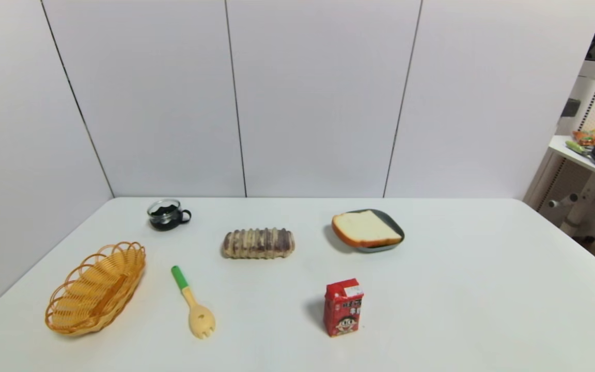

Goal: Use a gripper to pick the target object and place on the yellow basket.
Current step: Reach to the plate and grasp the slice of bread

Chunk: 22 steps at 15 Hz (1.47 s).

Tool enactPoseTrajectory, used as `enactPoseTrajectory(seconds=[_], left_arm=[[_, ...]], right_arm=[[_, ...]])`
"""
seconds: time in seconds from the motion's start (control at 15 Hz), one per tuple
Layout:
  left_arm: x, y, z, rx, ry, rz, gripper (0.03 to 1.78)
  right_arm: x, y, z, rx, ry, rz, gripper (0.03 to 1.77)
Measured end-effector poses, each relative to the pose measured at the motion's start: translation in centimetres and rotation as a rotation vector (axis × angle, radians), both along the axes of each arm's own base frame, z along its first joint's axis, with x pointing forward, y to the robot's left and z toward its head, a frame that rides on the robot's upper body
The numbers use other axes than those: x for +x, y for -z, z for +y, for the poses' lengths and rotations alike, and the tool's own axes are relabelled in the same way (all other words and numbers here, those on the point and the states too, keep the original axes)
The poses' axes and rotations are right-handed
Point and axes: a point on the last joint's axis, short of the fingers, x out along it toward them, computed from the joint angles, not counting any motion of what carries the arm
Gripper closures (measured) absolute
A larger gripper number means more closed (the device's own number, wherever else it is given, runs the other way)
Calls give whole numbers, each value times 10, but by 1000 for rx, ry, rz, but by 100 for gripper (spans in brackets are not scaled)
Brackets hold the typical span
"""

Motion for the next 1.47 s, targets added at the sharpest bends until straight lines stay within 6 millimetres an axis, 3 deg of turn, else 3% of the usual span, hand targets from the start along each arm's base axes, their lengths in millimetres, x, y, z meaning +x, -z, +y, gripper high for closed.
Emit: enactPoseTrajectory(seconds=[1.27, 1.47], left_arm=[[1, 0, 0, 32, -9, 10, 12], [4, -11, 0, 101, 16, 23, 12]], right_arm=[[0, 0, 0, 0, 0, 0, 10], [0, 0, 0, 0, 0, 0, 10]])
